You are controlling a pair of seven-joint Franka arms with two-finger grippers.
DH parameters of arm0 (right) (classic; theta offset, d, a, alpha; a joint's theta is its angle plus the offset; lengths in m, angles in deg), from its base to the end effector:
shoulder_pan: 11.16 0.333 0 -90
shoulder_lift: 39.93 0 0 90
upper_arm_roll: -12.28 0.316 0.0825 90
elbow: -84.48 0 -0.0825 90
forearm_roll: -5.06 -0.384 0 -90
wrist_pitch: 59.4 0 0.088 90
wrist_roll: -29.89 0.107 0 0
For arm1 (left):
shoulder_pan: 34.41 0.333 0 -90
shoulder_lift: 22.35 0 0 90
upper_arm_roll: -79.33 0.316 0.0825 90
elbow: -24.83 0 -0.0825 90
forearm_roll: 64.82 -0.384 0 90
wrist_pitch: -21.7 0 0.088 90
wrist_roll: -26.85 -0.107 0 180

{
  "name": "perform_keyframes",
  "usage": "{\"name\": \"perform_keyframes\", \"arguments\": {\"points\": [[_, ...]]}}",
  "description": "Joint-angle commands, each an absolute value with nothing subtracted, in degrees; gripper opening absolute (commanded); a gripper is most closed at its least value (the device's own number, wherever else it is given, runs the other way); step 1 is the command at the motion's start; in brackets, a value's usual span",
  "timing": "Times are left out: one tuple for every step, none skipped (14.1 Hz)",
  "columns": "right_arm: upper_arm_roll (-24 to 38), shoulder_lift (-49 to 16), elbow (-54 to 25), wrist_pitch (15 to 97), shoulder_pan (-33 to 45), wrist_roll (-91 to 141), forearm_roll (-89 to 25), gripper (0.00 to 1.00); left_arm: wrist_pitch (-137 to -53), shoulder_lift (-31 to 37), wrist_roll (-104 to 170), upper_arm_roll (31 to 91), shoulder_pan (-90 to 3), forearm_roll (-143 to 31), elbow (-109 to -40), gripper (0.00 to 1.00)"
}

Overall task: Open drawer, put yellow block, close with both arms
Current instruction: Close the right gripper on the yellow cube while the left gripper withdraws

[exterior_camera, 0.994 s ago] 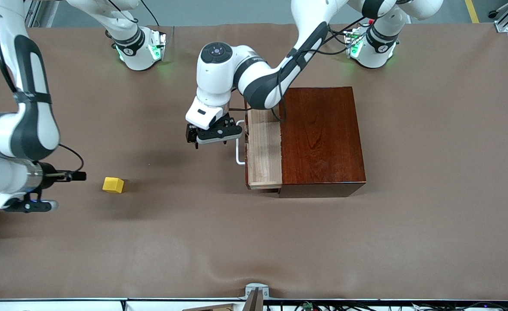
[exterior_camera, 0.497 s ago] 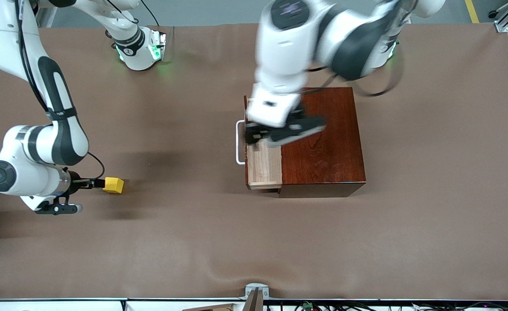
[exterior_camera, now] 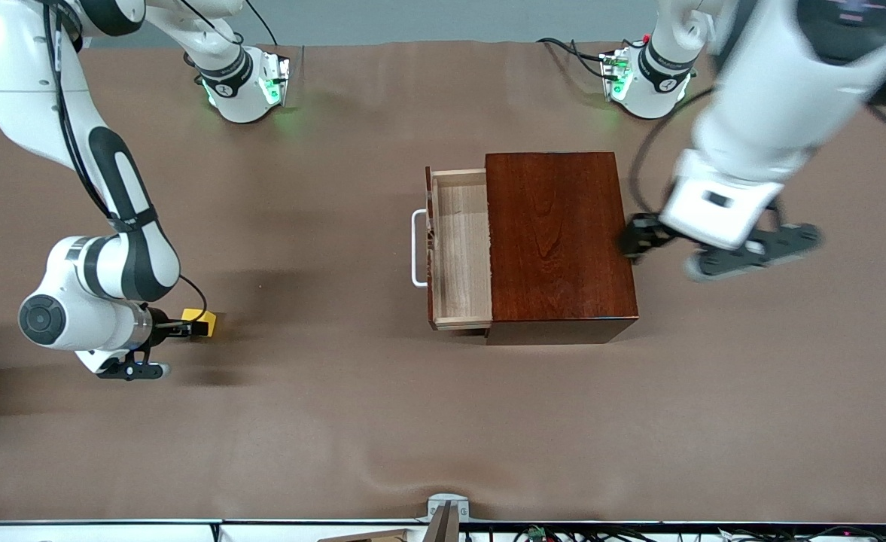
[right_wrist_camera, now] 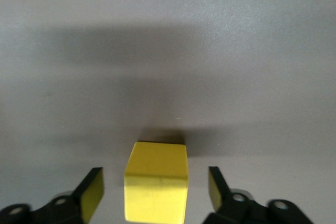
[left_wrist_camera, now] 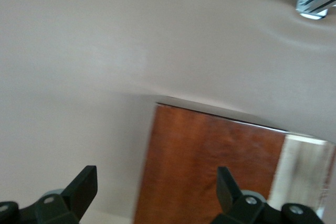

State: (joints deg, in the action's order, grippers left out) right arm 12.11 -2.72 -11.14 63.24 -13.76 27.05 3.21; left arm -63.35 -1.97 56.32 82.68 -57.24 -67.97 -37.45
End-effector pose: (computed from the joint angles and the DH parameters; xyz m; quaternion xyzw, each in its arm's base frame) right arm 0.6615 -0.0304 0.2134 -0.9959 0.0091 0.0881 0.0162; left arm 0.6120 -0.2187 0.6287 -0.9952 -0.0879 -0.0348 0.0253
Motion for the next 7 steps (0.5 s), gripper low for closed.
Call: {"name": "perform_keyframes", "arguments": {"points": [[12.45, -2.76, -11.66, 63.38, -14.32, 27.52, 2.25, 0.73, -62.33, -6.25, 46.49, 81.62, -51.66, -67.55, -41.25, 1.0], [12.45, -2.67, -12.19, 63.55, -14.41, 27.52, 1.38, 0.71, -62.23, -7.57, 43.67, 81.61, -49.98, -67.02, -43.09, 1.0], [12.45, -2.67, -12.55, 63.55, -14.41, 27.43, 0.67, 0.71, -62.23, -8.89, 41.55, 81.61, -48.05, -66.32, -45.11, 1.0], [12.45, -2.67, -12.9, 63.64, -14.5, 27.43, 0.49, 0.71, -62.23, -9.86, 39.7, 81.61, -46.64, -66.14, -46.35, 1.0], [12.45, -2.67, -13.07, 63.64, -14.5, 27.52, 0.32, 0.71, -62.15, -10.3, 38.56, 81.7, -45.93, -66.23, -46.79, 1.0], [12.45, -2.67, -13.34, 63.55, -14.5, 27.52, 0.32, 0.71, -61.54, -10.65, 38.28, 81.79, -45.4, -66.14, -46.89, 1.0], [12.45, -2.67, -13.43, 63.55, -14.5, 27.52, 0.32, 0.71, -60.75, -11.0, 38.19, 81.79, -44.61, -66.23, -46.8, 1.0]]}}
